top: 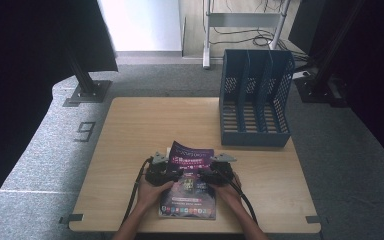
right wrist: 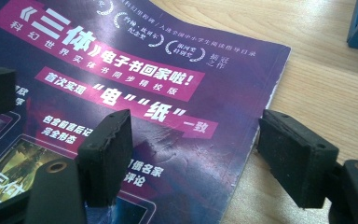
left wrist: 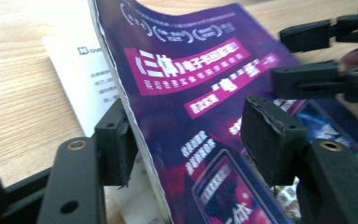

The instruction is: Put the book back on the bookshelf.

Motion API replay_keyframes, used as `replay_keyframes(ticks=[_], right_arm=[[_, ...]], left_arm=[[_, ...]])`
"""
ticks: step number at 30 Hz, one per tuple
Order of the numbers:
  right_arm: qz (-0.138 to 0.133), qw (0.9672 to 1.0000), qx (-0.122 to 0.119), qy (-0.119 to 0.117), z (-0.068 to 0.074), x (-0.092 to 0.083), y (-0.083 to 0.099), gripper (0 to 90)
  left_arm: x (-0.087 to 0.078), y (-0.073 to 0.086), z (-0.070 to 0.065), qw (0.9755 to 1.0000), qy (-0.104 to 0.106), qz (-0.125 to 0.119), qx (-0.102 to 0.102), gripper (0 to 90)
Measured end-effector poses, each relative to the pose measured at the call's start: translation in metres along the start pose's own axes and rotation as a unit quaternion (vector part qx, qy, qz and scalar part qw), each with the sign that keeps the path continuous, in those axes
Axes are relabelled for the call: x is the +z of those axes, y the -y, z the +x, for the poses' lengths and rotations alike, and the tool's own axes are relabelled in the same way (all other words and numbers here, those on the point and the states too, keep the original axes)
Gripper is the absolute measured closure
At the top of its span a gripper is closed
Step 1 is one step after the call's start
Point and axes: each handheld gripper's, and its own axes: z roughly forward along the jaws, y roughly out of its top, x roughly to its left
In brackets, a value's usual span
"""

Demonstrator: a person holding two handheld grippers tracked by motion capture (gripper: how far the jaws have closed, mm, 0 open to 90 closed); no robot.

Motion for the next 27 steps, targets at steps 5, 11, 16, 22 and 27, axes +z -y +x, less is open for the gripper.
replay_keyframes(ticks=[5,11,16,22,27], right_arm=[[0.0,1.0,-0.001,0.0,0.0,0.0,0.0,26.2],[0.0,1.0,-0.002,-0.001,0.0,-0.001,0.0,26.4],[0.0,1.0,-0.002,-0.001,0.0,-0.001,0.001,26.4],[0.0,1.0,-0.001,-0.002,0.0,-0.001,0.0,26.3],[0.0,1.0,-0.001,-0.002,0.0,-0.001,0.0,26.3]], left_arm=[[0.006,-0.008,0.0,0.9999,-0.009,0.0,0.006,39.7],[0.004,-0.001,-0.008,0.9997,-0.008,0.0,0.025,42.1],[0.002,0.0,-0.008,0.9994,-0.012,-0.016,0.027,52.6],[0.005,0.0,-0.007,0.9991,-0.019,-0.026,0.029,60.2],[0.007,0.0,-0.01,0.9985,-0.025,-0.028,0.04,65.9]])
